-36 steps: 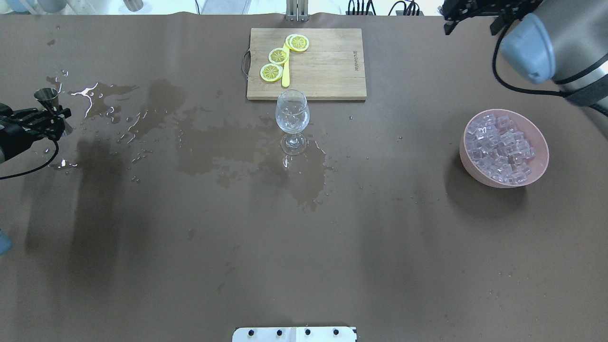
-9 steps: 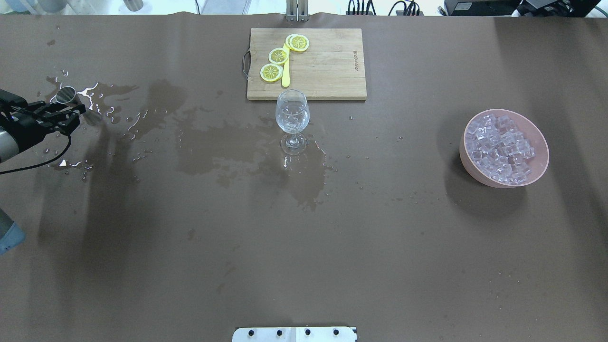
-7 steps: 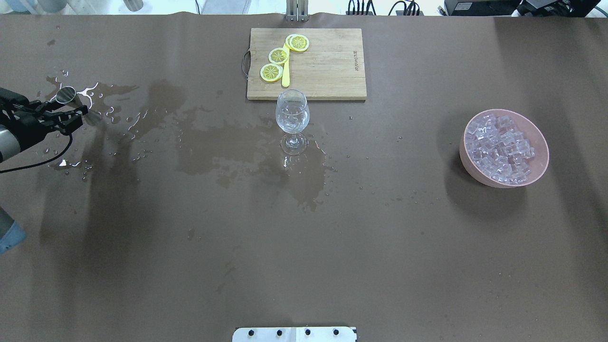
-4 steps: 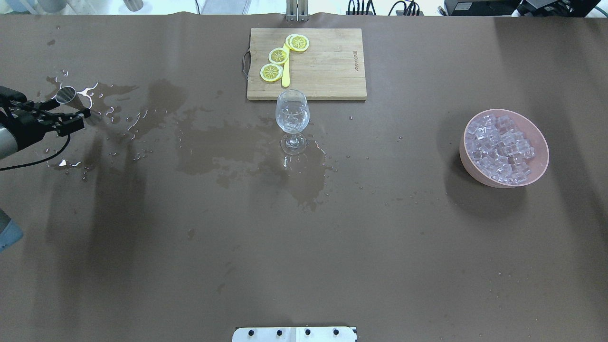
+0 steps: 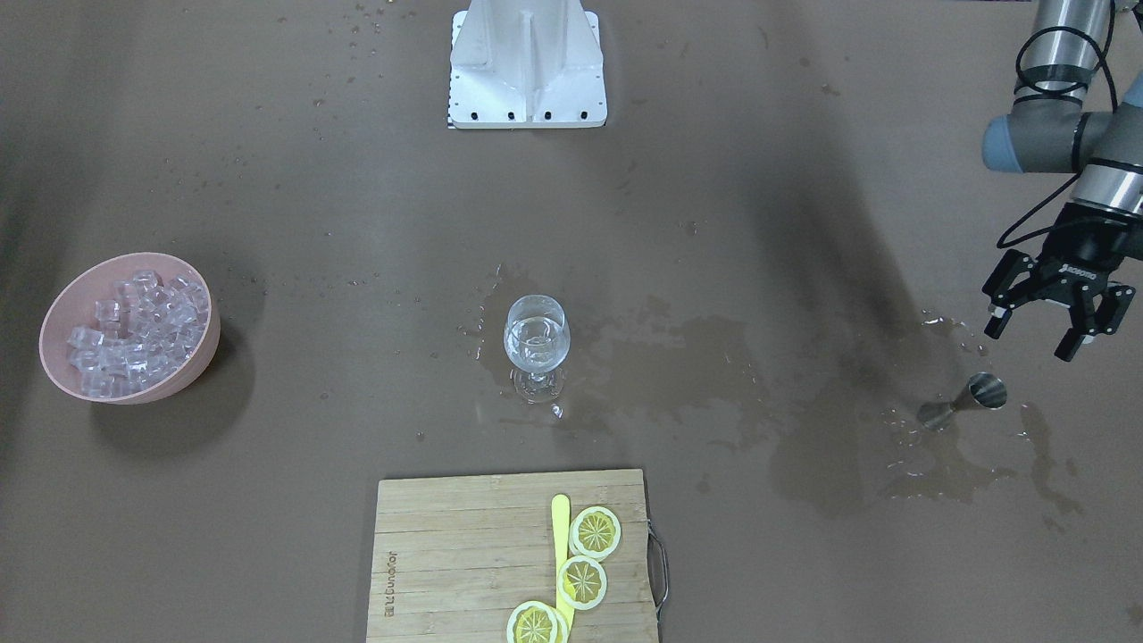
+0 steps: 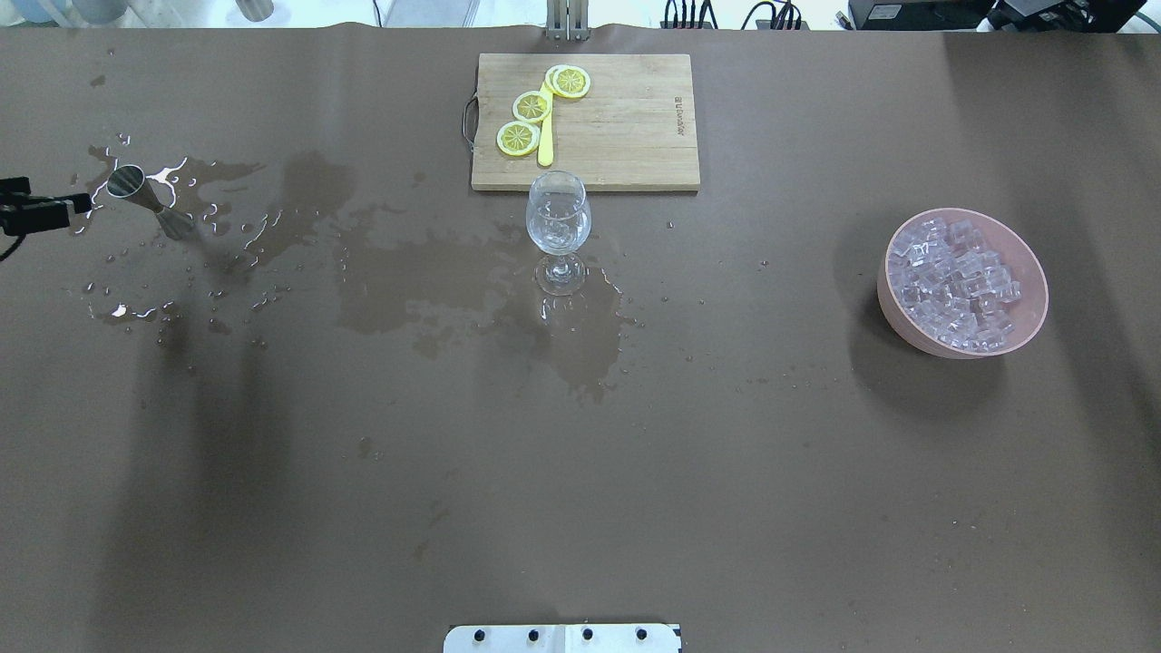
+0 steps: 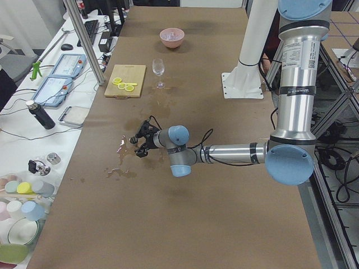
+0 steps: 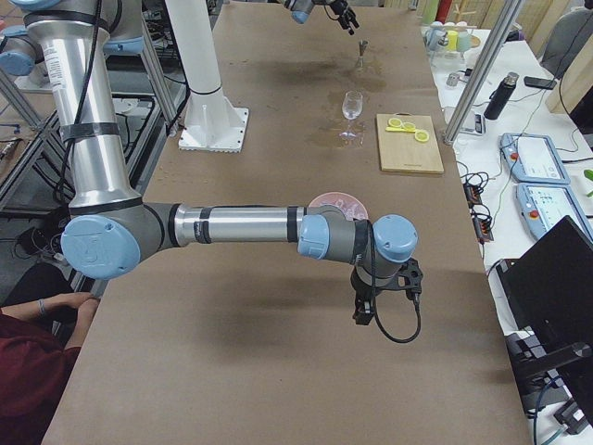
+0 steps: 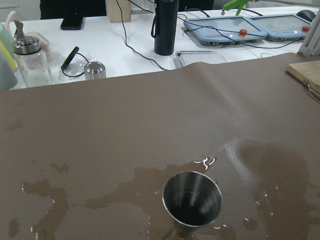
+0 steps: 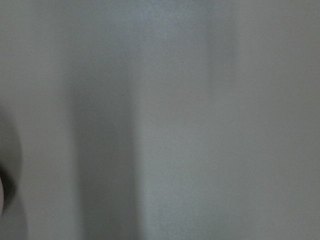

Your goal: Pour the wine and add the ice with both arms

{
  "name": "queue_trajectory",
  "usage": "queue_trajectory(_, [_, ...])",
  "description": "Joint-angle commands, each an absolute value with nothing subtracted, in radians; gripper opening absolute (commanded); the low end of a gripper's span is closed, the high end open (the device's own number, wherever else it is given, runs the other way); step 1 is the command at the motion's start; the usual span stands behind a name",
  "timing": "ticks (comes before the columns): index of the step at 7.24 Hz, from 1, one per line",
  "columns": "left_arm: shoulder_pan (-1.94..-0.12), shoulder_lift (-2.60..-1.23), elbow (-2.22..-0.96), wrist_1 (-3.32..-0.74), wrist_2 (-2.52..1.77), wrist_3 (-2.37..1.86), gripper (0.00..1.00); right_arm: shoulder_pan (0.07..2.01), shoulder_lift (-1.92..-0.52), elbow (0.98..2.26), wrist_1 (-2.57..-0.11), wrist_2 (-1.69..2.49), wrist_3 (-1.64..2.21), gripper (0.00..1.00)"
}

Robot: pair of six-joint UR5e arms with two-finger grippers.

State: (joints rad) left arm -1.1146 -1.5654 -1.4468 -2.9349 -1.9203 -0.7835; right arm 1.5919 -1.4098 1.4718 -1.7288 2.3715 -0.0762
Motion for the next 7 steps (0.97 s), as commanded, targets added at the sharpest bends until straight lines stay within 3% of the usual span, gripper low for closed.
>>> queue_trajectory(1, [-1.295, -1.583, -1.550, -2.660, -2.160, -0.769, 0.98, 1.594, -1.410, 1.471, -1.729, 2.370, -0.077, 1.00])
queue_trajectory(7, [-1.534, -1.651, -1.597, -2.087, -2.368, -0.297, 0.98, 1.598, -1.405, 1.471, -1.730, 2.368, -0.072, 1.00])
